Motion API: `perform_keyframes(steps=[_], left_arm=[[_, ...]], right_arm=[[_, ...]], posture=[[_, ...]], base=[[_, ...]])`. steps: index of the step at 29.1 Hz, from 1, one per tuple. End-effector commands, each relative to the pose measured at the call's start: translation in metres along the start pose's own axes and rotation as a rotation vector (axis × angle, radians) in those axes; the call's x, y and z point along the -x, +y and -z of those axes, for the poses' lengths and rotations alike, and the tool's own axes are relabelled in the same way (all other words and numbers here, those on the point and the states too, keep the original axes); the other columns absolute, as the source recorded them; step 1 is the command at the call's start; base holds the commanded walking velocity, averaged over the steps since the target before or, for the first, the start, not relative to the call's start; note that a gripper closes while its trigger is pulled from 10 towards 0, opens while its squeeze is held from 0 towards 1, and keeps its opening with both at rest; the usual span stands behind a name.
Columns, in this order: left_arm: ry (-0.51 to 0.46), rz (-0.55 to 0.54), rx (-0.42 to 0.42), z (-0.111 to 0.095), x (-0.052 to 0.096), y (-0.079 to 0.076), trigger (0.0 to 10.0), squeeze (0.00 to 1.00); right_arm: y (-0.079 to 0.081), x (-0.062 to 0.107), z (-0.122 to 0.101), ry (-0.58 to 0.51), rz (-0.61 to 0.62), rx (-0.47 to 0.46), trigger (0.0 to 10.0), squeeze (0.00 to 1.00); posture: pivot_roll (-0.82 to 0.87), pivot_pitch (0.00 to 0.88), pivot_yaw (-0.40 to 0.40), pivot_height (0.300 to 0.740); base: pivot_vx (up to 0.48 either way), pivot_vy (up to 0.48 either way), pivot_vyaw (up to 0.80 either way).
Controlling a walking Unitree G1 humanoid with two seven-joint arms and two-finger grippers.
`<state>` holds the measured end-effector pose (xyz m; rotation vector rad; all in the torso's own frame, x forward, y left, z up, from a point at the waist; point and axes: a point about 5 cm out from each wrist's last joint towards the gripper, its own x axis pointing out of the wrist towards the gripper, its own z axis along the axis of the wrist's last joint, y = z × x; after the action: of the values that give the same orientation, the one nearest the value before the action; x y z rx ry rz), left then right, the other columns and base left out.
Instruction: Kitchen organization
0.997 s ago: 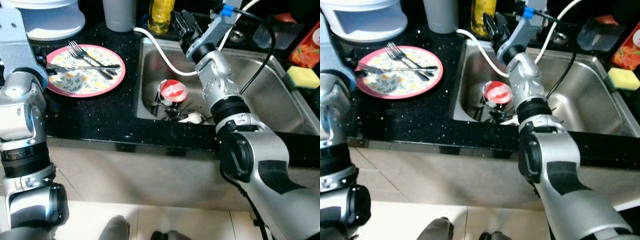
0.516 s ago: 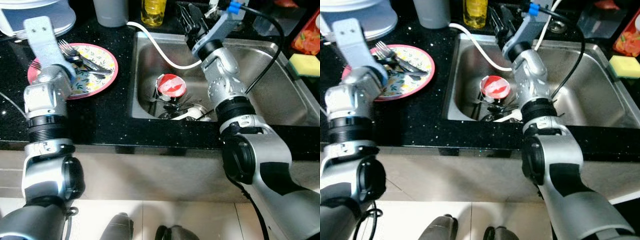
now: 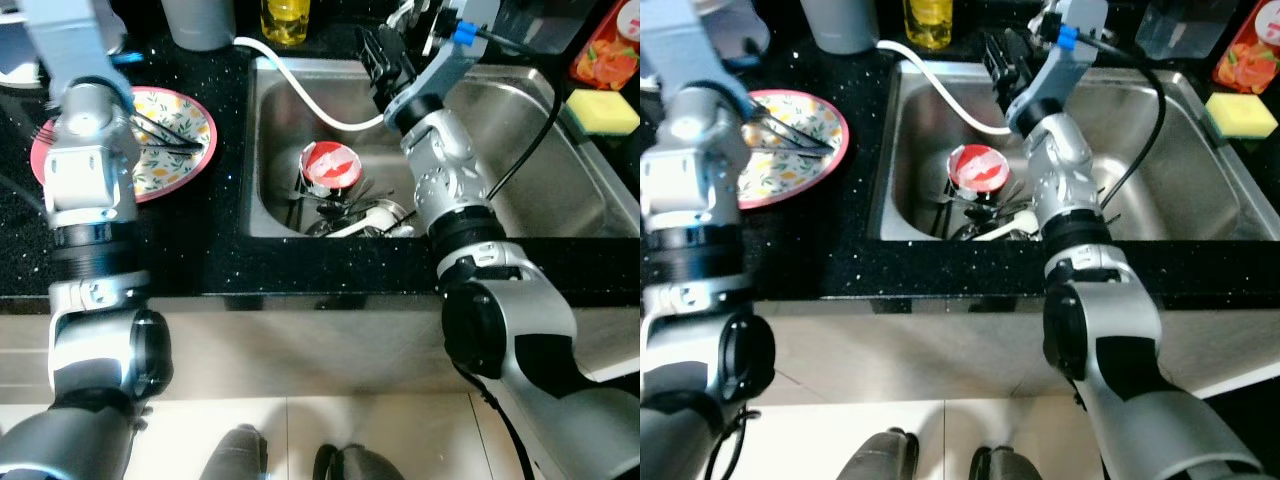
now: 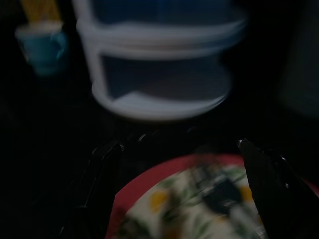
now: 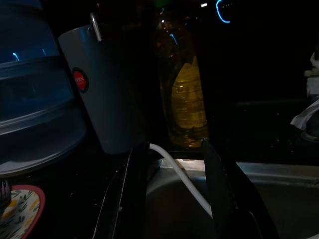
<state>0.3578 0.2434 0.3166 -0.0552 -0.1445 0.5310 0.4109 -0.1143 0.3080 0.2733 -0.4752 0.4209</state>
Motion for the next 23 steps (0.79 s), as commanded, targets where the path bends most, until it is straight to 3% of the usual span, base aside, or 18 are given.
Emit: perform_keyframes(steps=[1,5,7,9,12,16,17,20,21,22,23], left_arm=[[0.038,-0.036,0.017,0.006,-0.002,0.012,10.0,0.0],[0.108,-0.117,0.071,0.02,-0.009,0.032,10.0,0.0],[0.108,-0.117,0.071,0.02,-0.009,0.032,10.0,0.0],[0.212,0.014,0.228,0.034,-0.018,0.031,10.0,0.0],[0.253,0.03,0.294,0.039,-0.019,0.034,10.0,0.0],[0.269,0.062,0.324,0.042,-0.019,0.033,10.0,0.0],[0.263,0.062,0.302,0.041,-0.018,0.031,8.5,0.0],[0.256,0.061,0.279,0.041,-0.017,0.029,8.5,0.0],[0.215,0.028,0.184,0.038,-0.016,0.031,2.9,0.0],[0.172,0.005,0.106,0.035,-0.015,0.031,0.2,0.0],[0.172,0.005,0.106,0.035,-0.015,0.031,0.2,0.0]], right_arm=[[0.003,0.0,0.001,0.008,-0.008,0.005,10.0,0.0],[0.004,-0.001,0.002,0.015,-0.011,0.007,10.0,0.0],[0.004,-0.001,0.002,0.015,-0.011,0.007,10.0,0.0],[0.004,-0.001,0.002,0.019,-0.015,0.009,10.0,0.0],[0.003,0.0,0.002,0.02,-0.013,0.009,10.0,0.0],[0.001,0.001,0.002,0.021,-0.01,0.01,10.0,0.0],[0.001,0.001,0.002,0.022,-0.009,0.009,10.0,0.0],[0.001,0.001,0.002,0.022,-0.008,0.009,10.0,0.0],[0.002,0.001,0.003,0.023,-0.009,0.006,10.0,0.0],[0.002,0.001,0.003,0.024,-0.01,0.004,10.0,0.0],[0.002,0.001,0.003,0.024,-0.01,0.004,10.0,0.0]], posture=[[0.35,0.176,-0.037,0.74],[0.35,0.178,-0.045,0.74],[0.35,0.178,-0.045,0.74],[0.34,0.186,-0.048,0.74],[0.33,0.187,-0.048,0.74],[0.33,0.188,-0.047,0.74],[0.33,0.187,-0.048,0.74],[0.33,0.188,-0.049,0.74],[0.33,0.188,-0.05,0.74],[0.33,0.188,-0.05,0.74],[0.33,0.188,-0.05,0.74]], base=[[0.0,0.0,0.0],[0.0,0.0,0.0],[0.0,0.0,0.0],[0.0,0.0,0.0],[0.0,0.0,0.0],[0.0,0.0,0.0],[0.0,0.0,0.0],[0.0,0.0,0.0],[0.0,0.0,0.0],[0.0,0.0,0.0],[0.0,0.0,0.0]])
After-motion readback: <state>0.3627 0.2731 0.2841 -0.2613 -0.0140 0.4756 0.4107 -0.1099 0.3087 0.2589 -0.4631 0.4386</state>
